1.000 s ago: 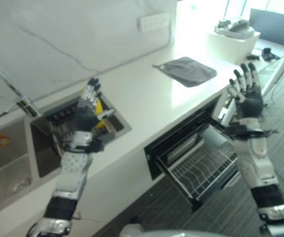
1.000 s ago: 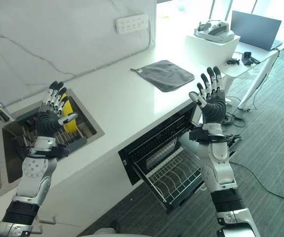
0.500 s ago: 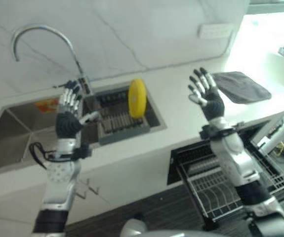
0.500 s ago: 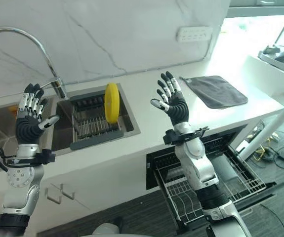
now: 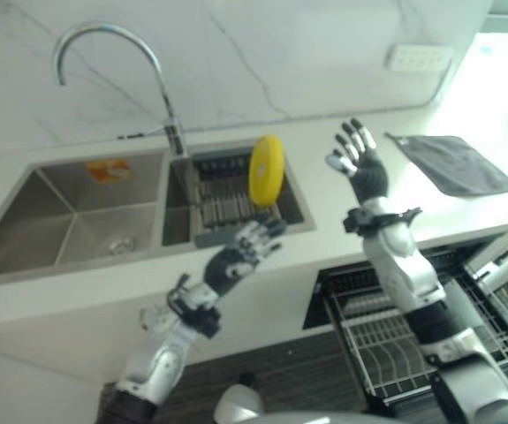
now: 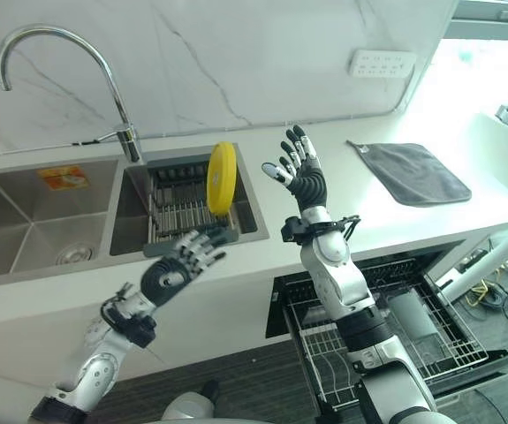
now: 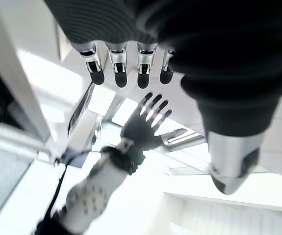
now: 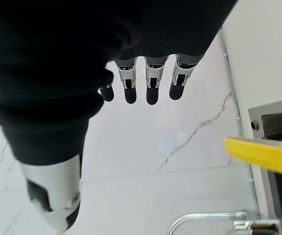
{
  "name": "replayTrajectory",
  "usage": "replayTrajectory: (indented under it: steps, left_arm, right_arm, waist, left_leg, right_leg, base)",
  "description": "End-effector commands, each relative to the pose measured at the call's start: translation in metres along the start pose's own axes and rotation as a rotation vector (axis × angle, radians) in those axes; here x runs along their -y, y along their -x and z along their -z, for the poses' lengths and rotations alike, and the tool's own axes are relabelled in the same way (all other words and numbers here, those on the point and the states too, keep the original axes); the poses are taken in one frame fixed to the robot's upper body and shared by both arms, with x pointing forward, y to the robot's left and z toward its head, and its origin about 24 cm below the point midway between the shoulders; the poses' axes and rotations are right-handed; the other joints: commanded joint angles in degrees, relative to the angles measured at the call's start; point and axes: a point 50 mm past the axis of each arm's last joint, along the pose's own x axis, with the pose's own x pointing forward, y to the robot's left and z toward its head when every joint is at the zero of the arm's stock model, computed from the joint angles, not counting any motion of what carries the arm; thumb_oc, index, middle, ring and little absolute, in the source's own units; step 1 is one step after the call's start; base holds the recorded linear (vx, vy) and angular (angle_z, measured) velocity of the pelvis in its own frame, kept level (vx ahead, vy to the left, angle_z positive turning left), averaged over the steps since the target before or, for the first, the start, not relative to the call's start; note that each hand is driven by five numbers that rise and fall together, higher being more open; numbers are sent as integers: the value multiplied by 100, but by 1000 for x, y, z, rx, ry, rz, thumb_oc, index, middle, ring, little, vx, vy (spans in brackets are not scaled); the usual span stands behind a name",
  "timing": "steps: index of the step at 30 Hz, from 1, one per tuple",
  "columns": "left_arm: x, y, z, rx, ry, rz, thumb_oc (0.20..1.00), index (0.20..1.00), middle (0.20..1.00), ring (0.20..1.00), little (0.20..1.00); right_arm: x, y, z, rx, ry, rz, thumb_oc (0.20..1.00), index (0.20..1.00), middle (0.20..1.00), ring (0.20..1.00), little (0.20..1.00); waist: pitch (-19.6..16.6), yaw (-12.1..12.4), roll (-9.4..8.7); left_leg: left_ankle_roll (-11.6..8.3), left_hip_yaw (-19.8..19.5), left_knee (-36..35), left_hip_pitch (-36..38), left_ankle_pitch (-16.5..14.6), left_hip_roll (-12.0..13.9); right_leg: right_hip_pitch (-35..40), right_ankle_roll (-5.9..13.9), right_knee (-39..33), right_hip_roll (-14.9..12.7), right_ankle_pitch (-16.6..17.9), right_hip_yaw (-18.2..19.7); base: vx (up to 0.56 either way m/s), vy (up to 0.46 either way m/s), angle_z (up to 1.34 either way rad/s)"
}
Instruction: Place the dishes in the dishwasher.
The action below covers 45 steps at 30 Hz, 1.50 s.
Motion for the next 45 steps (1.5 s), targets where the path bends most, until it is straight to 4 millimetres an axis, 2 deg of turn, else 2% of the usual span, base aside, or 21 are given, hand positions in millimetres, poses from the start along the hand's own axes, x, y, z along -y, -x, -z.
replayTrajectory:
  steps: [1, 2, 3, 5, 8, 13, 17, 20, 21, 27, 31, 35, 45]
  left_arm:
    - [-2, -4, -7, -20, 28, 100, 1000, 1000, 1000, 1000, 1000]
    - [-10, 3, 14, -131, 21, 82, 1000, 1000, 1000, 1000, 1000]
    - [-11, 5, 19, -169, 11, 80, 1000, 1000, 1000, 1000, 1000]
    - [-17, 17, 42, -330, -79, 75, 1000, 1000, 1000, 1000, 1000]
    - [-37, 39, 72, -534, -223, -40, 1000, 1000, 1000, 1000, 1000]
    - [-61, 73, 104, -694, -365, -245, 1000, 1000, 1000, 1000, 1000]
    - [-72, 111, 121, -791, -420, -468, 1000, 1000, 1000, 1000, 1000]
    - [-79, 144, 123, -859, -489, -661, 1000, 1000, 1000, 1000, 1000]
    - [-81, 165, 121, -895, -522, -769, 1000, 1000, 1000, 1000, 1000]
    - [-79, 189, 121, -924, -509, -923, 1000, 1000, 1000, 1000, 1000]
    - [-82, 193, 116, -893, -511, -998, 1000, 1000, 1000, 1000, 1000]
    - [-89, 184, 106, -880, -594, -924, 1000, 1000, 1000, 1000, 1000]
    - [-92, 179, 101, -826, -570, -947, 1000, 1000, 1000, 1000, 1000]
  right_arm:
    - [-3, -25, -57, 237, -6, -53, 1000, 1000, 1000, 1000, 1000]
    - [1, -28, -62, 243, 2, -65, 1000, 1000, 1000, 1000, 1000]
    - [2, -29, -63, 244, 4, -67, 1000, 1000, 1000, 1000, 1000]
    - [6, -32, -68, 248, 9, -76, 1000, 1000, 1000, 1000, 1000]
    - [4, -35, -68, 240, 1, -96, 1000, 1000, 1000, 1000, 1000]
    - [-4, -36, -60, 202, -1, -150, 1000, 1000, 1000, 1000, 1000]
    - [-12, -38, -50, 141, -21, -180, 1000, 1000, 1000, 1000, 1000]
    - [-17, -41, -44, 96, -60, -177, 1000, 1000, 1000, 1000, 1000]
    - [-23, -44, -42, 82, -66, -176, 1000, 1000, 1000, 1000, 1000]
    - [-25, -49, -41, 58, -62, -151, 1000, 1000, 1000, 1000, 1000]
    - [-17, -59, -45, 74, -45, -115, 1000, 1000, 1000, 1000, 1000]
    - [-11, -68, -65, 147, -1, -85, 1000, 1000, 1000, 1000, 1000]
    - [0, -82, -86, 180, 40, -60, 1000, 1000, 1000, 1000, 1000]
  waist:
    - [12, -123, 7]
    - [4, -230, -7]
    - [-1, -255, -13]
    - [4, -338, -8]
    - [6, -473, 2]
    - [25, -557, -40]
    - [64, -503, -120]
    - [103, -388, -182]
    - [154, -297, -193]
    - [300, -99, -212]
    - [484, 45, -198]
    - [739, 154, -155]
    - [1020, 233, 151]
  left_leg:
    - [114, 286, -10, 53, -180, 103]
    - [110, 374, -10, 73, -194, 137]
    - [116, 383, -10, 56, -178, 139]
    - [102, 467, -10, 51, -169, 186]
    - [71, 564, -10, 33, -143, 244]
    - [63, 644, -10, 57, -154, 279]
    - [56, 658, -10, 51, -157, 282]
    - [51, 634, -10, 35, -155, 279]
    - [50, 604, -10, 10, -145, 277]
    - [62, 519, -10, -64, -150, 247]
    - [72, 392, -10, -271, -111, 205]
    - [117, 249, -10, -464, -75, 127]
    - [184, 36, -10, -708, -1, -96]
  right_leg:
    - [-131, -361, 268, 64, -21, 308]
    - [-168, -337, 272, 52, 0, 331]
    - [-185, -335, 265, 49, 19, 332]
    - [-205, -323, 254, 59, 18, 378]
    - [-244, -307, 253, 56, 10, 438]
    - [-268, -276, 245, 13, 29, 478]
    - [-268, -264, 227, -11, 48, 444]
    - [-262, -256, 209, -18, 64, 384]
    - [-281, -254, 219, -34, 69, 343]
    - [-290, -229, 207, -49, 88, 233]
    - [-405, -215, 216, -69, 119, 171]
    - [-558, -171, 271, -113, 173, 122]
    - [-749, -102, 389, -369, 274, 60]
  base:
    - [-44, -14, 8]
    - [-35, -23, 1]
    - [0, 0, 0]
    - [0, 0, 0]
    - [-1, 0, -8]
    - [43, 8, -9]
    - [57, 1, -10]
    - [75, 10, -1]
    - [61, 45, 0]
    - [42, 38, 0]
    - [-54, 30, 9]
    - [-100, -3, 11]
    - [-15, 62, 7]
